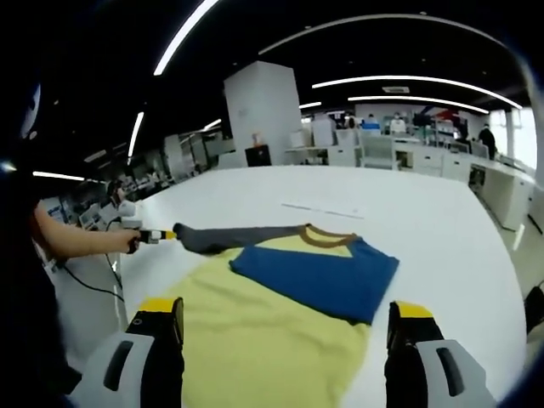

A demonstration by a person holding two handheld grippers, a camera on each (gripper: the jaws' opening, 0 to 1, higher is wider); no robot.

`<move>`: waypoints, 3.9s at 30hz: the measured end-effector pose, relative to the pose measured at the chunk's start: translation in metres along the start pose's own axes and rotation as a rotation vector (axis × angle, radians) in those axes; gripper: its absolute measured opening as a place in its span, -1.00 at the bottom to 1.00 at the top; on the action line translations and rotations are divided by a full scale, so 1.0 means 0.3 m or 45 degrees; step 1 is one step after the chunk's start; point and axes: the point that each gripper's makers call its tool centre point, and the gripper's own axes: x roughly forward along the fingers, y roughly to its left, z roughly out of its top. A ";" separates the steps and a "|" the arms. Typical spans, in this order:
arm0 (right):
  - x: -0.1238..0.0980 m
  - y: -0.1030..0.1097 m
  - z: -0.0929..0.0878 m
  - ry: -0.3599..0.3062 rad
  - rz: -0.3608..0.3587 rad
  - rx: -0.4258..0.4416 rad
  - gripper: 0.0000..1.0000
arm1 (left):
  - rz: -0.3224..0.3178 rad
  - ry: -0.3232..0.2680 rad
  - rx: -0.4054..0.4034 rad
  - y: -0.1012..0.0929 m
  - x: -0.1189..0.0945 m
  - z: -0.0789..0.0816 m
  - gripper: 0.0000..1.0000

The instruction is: Fold the garment on the visible template until the final outline fits inside the template.

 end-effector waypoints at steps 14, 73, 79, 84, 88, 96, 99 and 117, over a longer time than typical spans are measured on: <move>-0.002 -0.040 -0.037 0.042 -0.041 -0.003 0.93 | 0.018 0.035 0.053 -0.025 0.030 -0.004 -0.60; -0.063 -0.021 -0.065 0.064 -0.090 -0.020 0.98 | 0.011 0.147 -0.008 0.105 -0.062 -0.007 -1.00; -0.074 -0.025 -0.064 0.060 -0.102 -0.018 0.98 | 0.008 0.083 -0.100 0.103 -0.073 0.012 -0.72; -0.072 -0.014 -0.070 0.065 -0.100 -0.017 0.98 | 0.015 0.077 -0.103 0.098 -0.072 -0.001 -0.58; -0.071 -0.011 -0.073 0.069 -0.098 -0.020 0.98 | 0.034 0.096 -0.014 0.089 -0.069 -0.015 -0.59; -0.074 -0.028 -0.078 0.071 -0.095 -0.023 0.98 | 0.080 0.138 0.033 0.100 -0.058 -0.039 -0.71; -0.074 -0.026 -0.083 0.075 -0.090 -0.025 0.98 | 0.083 0.141 0.004 0.098 -0.053 -0.041 -0.75; -0.053 -0.045 -0.114 0.100 -0.082 -0.057 0.98 | 0.072 0.154 -0.030 0.098 -0.051 -0.034 -1.00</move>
